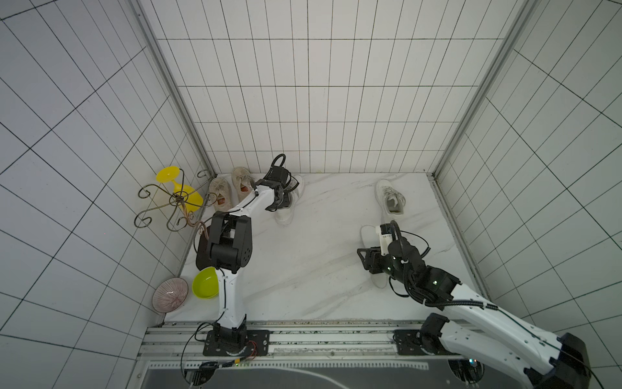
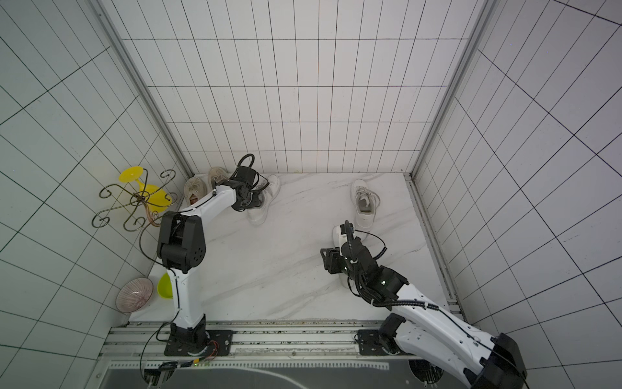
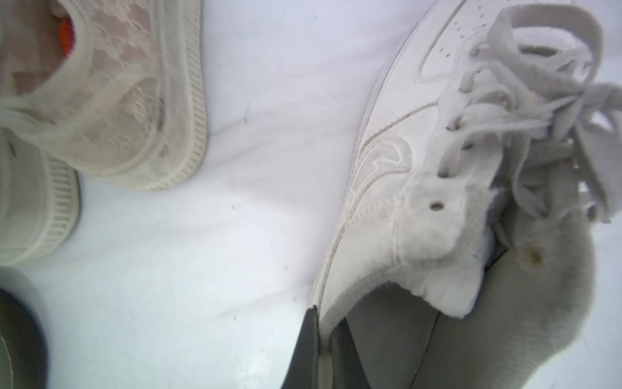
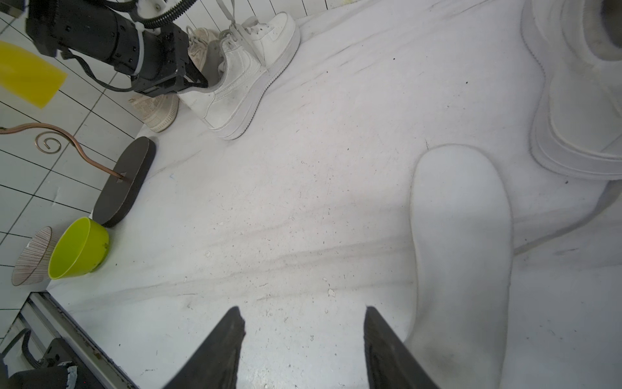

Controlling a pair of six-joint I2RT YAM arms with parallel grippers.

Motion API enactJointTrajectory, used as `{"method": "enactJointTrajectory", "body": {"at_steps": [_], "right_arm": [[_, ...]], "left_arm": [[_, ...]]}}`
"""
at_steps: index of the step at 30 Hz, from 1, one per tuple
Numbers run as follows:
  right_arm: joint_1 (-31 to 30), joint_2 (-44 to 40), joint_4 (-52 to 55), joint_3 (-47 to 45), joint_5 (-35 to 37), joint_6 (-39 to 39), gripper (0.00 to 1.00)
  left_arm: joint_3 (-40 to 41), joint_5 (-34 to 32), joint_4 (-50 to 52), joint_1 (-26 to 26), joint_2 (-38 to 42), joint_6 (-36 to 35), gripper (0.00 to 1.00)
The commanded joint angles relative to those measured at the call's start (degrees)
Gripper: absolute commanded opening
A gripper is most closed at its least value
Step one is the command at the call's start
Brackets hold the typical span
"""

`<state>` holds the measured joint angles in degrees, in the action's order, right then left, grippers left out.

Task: Remove the insole from the shoe
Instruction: Move the shoe to the center of the board.

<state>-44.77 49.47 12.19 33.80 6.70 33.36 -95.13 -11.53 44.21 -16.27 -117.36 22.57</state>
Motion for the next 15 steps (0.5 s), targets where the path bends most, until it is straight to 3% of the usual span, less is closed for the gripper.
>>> {"method": "enactJointTrajectory", "body": {"at_steps": [1,6,11,15], "right_arm": [[-0.23,1.07,-1.14,-0.4,1.12,-0.82,0.58],[-0.25,3.48,-2.16,0.21,0.43,-1.02,0.58],[-0.27,7.29,-3.72,1.05,-0.37,-1.59,0.58],[-0.23,10.37,-5.74,1.25,-1.16,-1.81,0.58]], "left_arm": [[5.02,-0.31,-2.34,-4.2,6.5,2.85,0.0],[16.21,-3.72,-5.3,-11.65,14.92,7.05,0.0],[21.2,-10.99,-4.34,-19.69,20.21,10.73,0.01],[26.65,-11.63,-6.02,-23.81,24.17,14.7,0.03]]}}
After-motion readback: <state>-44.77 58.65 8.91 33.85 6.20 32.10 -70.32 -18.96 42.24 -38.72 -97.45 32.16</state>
